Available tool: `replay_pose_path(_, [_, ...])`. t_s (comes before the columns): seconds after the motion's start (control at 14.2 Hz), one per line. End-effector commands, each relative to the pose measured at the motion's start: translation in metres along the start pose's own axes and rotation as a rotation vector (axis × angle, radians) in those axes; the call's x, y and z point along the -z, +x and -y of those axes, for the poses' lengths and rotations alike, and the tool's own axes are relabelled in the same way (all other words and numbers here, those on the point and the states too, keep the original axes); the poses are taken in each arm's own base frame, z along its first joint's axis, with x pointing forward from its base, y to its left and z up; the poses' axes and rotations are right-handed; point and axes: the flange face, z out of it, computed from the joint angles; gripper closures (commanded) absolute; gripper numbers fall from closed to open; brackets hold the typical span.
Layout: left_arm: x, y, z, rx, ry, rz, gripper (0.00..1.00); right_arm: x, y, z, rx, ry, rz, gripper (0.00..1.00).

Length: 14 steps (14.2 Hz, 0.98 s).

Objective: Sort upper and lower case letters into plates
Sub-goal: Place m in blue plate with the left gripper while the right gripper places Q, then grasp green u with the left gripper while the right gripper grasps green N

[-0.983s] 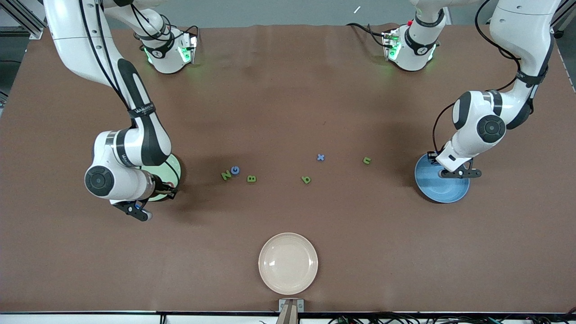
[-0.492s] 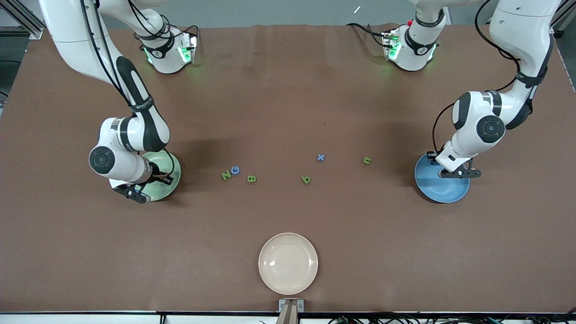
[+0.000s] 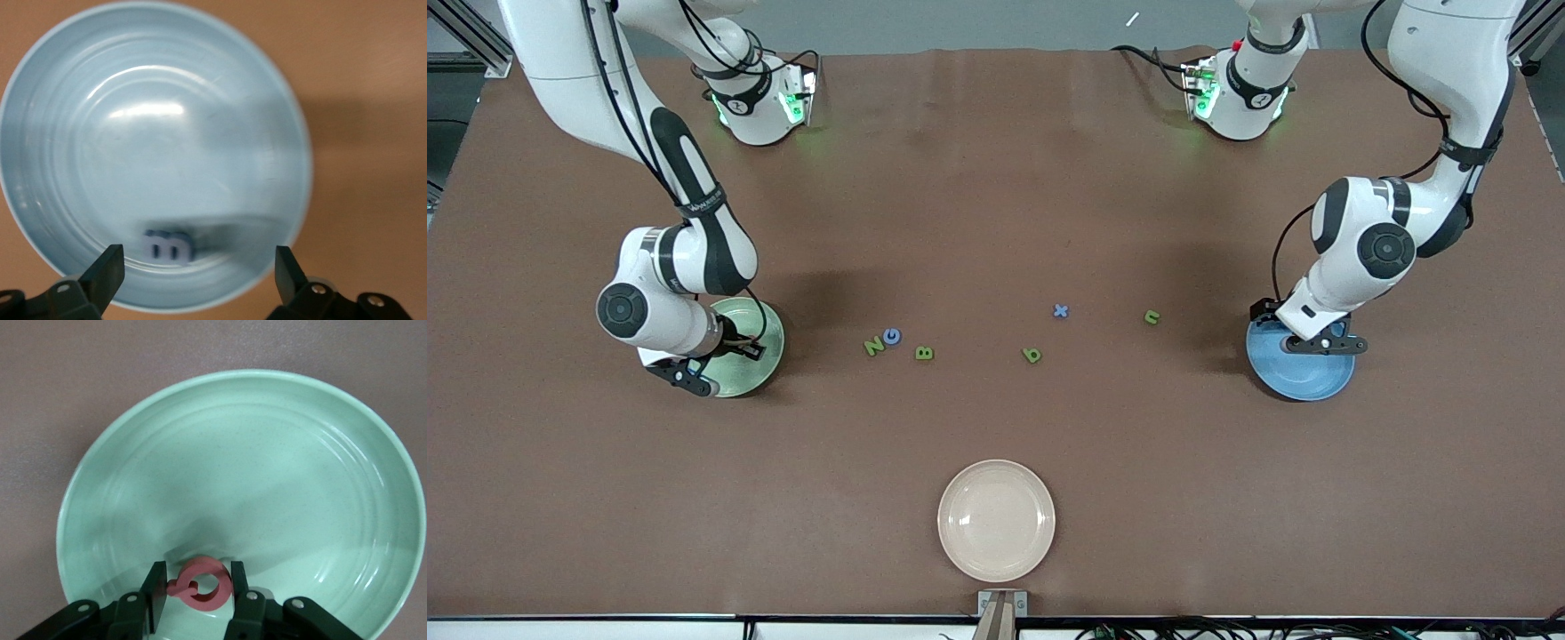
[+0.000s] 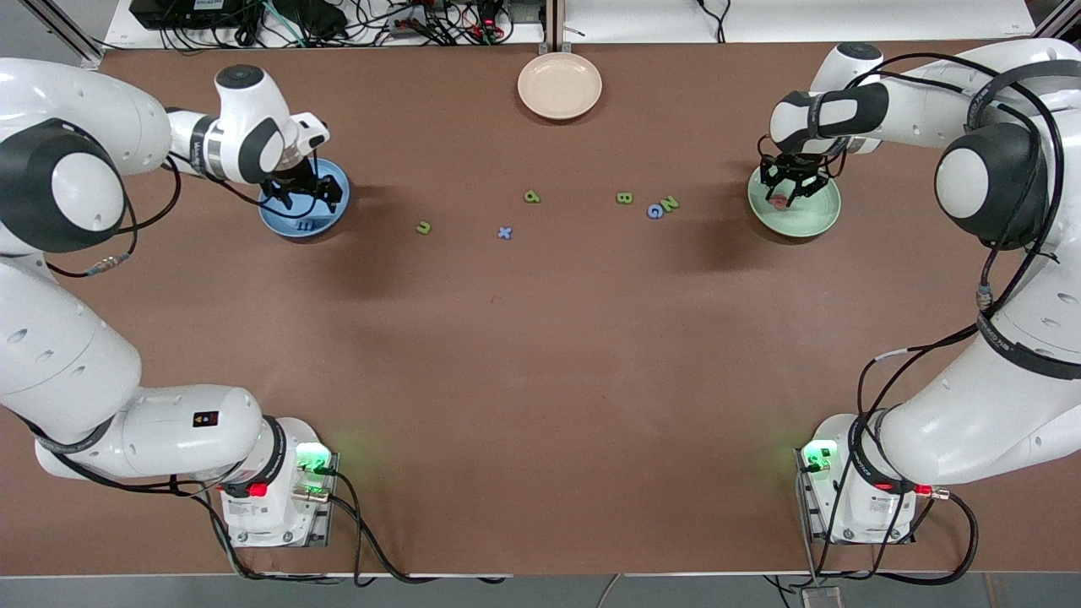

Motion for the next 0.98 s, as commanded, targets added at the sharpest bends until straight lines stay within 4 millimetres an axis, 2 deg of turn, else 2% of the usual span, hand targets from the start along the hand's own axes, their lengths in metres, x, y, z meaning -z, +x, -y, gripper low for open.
replay_pose_path(0.0, [0.028, 0.003, -0.036, 0.106, 0.007, -0.008, 0.01, 0.007, -0.006, -0.007, 0.011, 0.007, -0.007, 0.52])
replay_pose_path(0.07, [0.032, 0.002, -0.054, 0.19, 0.0, -0.013, 0.01, 0.007, -0.007, -0.006, 0.012, 0.007, -0.007, 0.4])
replay_pose_path(0.14, [0.036, 0.002, -0.072, 0.277, -0.012, -0.019, 0.01, 0.007, -0.006, -0.007, 0.011, 0.008, -0.009, 0.17])
replay_pose_path(0.21, [0.039, 0.001, -0.091, 0.394, -0.025, -0.022, 0.01, 0.008, -0.006, -0.007, 0.011, 0.008, -0.008, 0.01])
replay_pose_path(0.42, [0.046, 0.003, -0.141, 0.674, -0.064, -0.021, 0.01, 0.023, -0.001, -0.001, 0.015, 0.013, -0.009, 0.0])
replay_pose_path(0.56, [0.045, 0.0, -0.169, 0.815, -0.088, -0.005, 0.01, 0.053, 0.008, 0.011, 0.015, 0.006, 0.031, 0.0])
replay_pose_path(0.7, [0.037, -0.005, -0.189, 0.895, -0.107, 0.004, 0.01, 0.092, 0.017, 0.026, 0.024, 0.001, 0.071, 0.0])
replay_pose_path(0.77, [0.03, -0.007, -0.197, 0.935, -0.121, 0.01, 0.01, 0.101, 0.018, 0.031, -0.002, 0.003, 0.076, 0.0])
replay_pose_path(0.91, [0.017, -0.01, -0.209, 1.021, -0.152, 0.015, 0.01, 0.101, 0.011, 0.051, -0.063, 0.007, 0.06, 0.0])
